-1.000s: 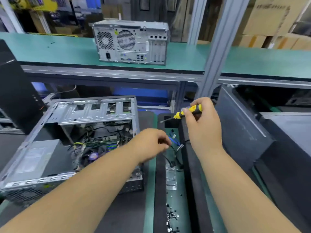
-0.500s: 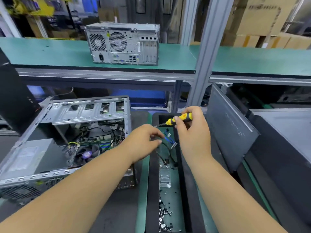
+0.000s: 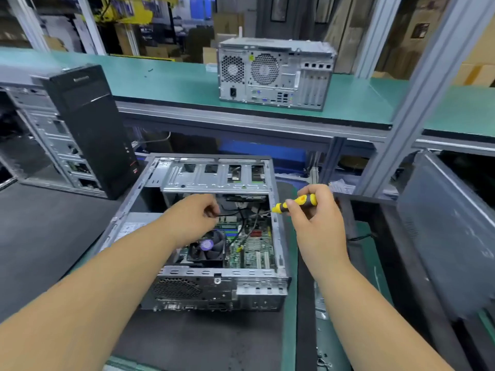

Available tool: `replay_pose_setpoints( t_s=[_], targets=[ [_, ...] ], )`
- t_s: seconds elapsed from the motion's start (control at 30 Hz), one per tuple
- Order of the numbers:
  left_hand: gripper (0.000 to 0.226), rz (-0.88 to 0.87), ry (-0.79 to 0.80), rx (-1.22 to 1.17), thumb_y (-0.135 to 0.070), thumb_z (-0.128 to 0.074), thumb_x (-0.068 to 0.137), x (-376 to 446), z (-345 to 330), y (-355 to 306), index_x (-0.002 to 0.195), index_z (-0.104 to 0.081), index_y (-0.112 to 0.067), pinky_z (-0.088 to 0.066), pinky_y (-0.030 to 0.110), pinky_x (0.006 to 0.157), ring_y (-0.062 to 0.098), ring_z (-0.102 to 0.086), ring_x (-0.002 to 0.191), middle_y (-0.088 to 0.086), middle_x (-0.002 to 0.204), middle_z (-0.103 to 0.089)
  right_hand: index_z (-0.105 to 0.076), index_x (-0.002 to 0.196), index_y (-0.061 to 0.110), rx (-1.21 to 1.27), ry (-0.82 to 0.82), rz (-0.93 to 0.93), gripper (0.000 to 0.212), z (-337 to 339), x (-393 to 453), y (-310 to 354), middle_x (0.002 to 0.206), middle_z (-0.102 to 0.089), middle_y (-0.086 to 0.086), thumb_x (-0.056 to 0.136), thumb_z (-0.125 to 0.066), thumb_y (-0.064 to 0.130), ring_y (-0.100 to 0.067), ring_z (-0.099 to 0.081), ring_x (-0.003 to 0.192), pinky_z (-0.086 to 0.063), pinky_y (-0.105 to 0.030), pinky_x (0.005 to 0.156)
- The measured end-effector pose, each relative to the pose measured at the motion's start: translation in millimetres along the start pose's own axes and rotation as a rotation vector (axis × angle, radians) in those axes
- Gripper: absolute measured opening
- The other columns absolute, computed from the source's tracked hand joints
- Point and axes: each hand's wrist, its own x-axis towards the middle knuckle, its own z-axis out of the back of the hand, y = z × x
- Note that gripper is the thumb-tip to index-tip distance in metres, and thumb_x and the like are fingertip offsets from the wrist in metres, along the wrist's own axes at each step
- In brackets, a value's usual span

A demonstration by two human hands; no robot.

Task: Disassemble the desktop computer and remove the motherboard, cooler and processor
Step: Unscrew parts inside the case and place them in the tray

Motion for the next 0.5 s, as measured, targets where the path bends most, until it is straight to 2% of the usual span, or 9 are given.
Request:
replay_pose_setpoints(
  t_s=[0.03, 0.13, 0.2, 0.3, 0.4, 0.5],
  targets=[
    [0.014, 0.002, 0.053, 0.088, -0.030, -0.068, 0.082, 1.8, 3.0, 9.9, 0.093, -0.059, -0.031, -0.049, 0.027, 0.078, 0.012, -0.059, 0.086, -0.008, 0.098, -0.061, -0.048, 0.092, 0.037, -0.028, 0.029, -0.014, 0.017, -8.8, 0.1, -0.1, 0.082, -0.057, 0.016, 0.092, -0.064, 0.029, -0.003, -0.056, 0.075, -0.037, -0.022, 0.062],
    [0.065, -0.023, 0.255, 0.339, -0.059, -0.070, 0.070, 5.9, 4.9, 29.6, 0.126, -0.049, -0.034, -0.044, 0.036, 0.097, 0.017, -0.052, 0.113, -0.006, 0.124, -0.048, -0.051, 0.094, 0.037, -0.101, 0.128, -0.049, 0.017, -32.5, -0.6, 0.1, 0.084, -0.057, 0.013, 0.091, -0.066, 0.030, -0.003, -0.056, 0.074, -0.038, -0.019, 0.059],
    [0.093, -0.074, 0.363, 0.468, -0.068, -0.072, 0.063, 12.1, 0.7, 35.3, 0.141, -0.035, -0.032, -0.039, 0.040, 0.105, 0.023, -0.043, 0.127, -0.002, 0.138, -0.042, -0.052, 0.092, 0.034, -0.164, 0.205, -0.049, 0.016, -45.3, -1.1, -0.3, 0.083, -0.057, 0.013, 0.091, -0.067, 0.029, -0.004, -0.057, 0.070, -0.041, -0.018, 0.059],
    [0.115, -0.146, 0.505, 0.611, -0.073, -0.072, 0.058, 26.1, -7.2, 37.4, 0.150, -0.019, -0.028, -0.035, 0.043, 0.109, 0.028, -0.035, 0.134, 0.004, 0.147, -0.034, -0.051, 0.091, 0.032, -0.369, 0.335, -0.021, 0.016, -56.7, 1.0, -2.5, 0.081, -0.054, 0.008, 0.090, -0.067, 0.033, -0.010, -0.052, 0.071, -0.045, -0.029, 0.063],
    [0.110, -0.136, 0.627, 0.545, -0.065, -0.072, 0.068, 42.5, -10.2, 29.6, 0.153, -0.012, -0.027, -0.032, 0.042, 0.111, 0.030, -0.034, 0.137, 0.006, 0.152, -0.030, -0.050, 0.090, 0.033, -0.501, 0.468, -0.021, 0.019, -58.6, 6.9, -1.4, 0.079, -0.052, 0.010, 0.089, -0.069, 0.033, -0.007, -0.051, 0.070, -0.041, -0.027, 0.060],
    [0.078, -0.136, 0.636, 0.455, -0.051, -0.063, 0.085, 60.5, -10.4, 17.4, 0.149, -0.029, -0.024, -0.039, 0.031, 0.101, 0.026, -0.048, 0.125, 0.005, 0.133, -0.054, -0.050, 0.091, 0.034, -0.611, 0.580, -0.008, 0.020, -57.3, 15.0, 1.6, 0.080, -0.052, 0.013, 0.088, -0.070, 0.032, -0.004, -0.050, 0.070, -0.038, -0.024, 0.060]
  ],
)
